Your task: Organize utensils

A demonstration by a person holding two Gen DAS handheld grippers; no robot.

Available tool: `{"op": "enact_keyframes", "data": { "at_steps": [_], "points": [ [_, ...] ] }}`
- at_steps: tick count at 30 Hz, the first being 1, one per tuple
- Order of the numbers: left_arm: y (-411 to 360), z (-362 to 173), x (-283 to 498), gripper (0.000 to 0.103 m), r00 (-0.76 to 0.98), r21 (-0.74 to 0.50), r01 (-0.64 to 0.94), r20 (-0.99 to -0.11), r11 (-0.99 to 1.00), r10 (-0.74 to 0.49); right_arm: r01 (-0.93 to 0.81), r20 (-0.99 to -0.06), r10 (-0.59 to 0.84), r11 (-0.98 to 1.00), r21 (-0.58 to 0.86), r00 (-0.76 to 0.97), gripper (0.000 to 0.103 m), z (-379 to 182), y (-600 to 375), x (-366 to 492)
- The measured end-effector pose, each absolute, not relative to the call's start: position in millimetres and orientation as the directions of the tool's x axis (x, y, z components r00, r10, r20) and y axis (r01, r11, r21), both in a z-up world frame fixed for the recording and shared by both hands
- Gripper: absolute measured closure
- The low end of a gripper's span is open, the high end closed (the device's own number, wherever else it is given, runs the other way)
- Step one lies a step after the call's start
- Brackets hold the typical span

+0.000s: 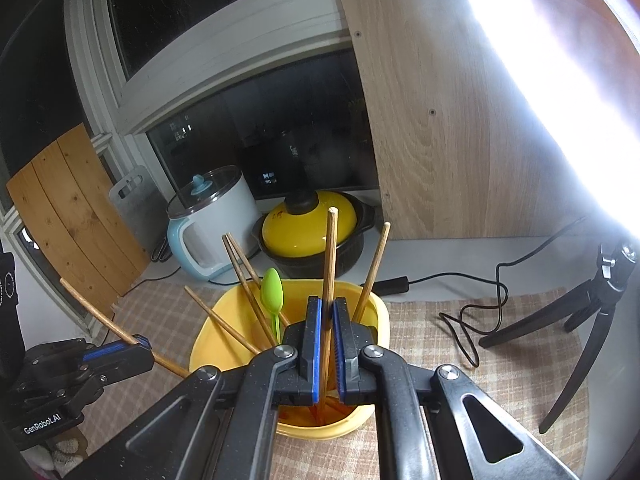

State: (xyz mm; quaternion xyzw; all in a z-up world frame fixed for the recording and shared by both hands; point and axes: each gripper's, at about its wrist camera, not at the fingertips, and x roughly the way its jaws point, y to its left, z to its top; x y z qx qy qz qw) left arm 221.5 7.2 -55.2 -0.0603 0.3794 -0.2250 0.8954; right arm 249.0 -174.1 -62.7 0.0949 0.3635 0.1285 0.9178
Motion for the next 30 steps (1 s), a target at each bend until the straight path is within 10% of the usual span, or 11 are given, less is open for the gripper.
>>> {"op": "enact_keyframes", "data": {
  "at_steps": [17, 21, 30],
  "points": [
    [9, -52, 207, 0.099, 0.614, -0.261, 0.365, -0.654, 0.894, -0.442, -0.170, -0.639, 0.300, 0.951, 0.258, 0.709, 0.069, -59, -175, 235],
    [11, -52, 203, 0.073, 0.618, -0.259, 0.362, -0.652, 0.895, -0.439, -0.162, -0.636, 0.291, 0.953, 0.255, 0.715, 0.055, -58, -177, 229],
    [16, -48, 193, 0.071, 0.634, -0.237, 0.356, -0.650, 0.904, -0.420, -0.151, -0.616, 0.265, 0.961, 0.232, 0.741, 0.029, -47, -181, 211]
  ]
}}
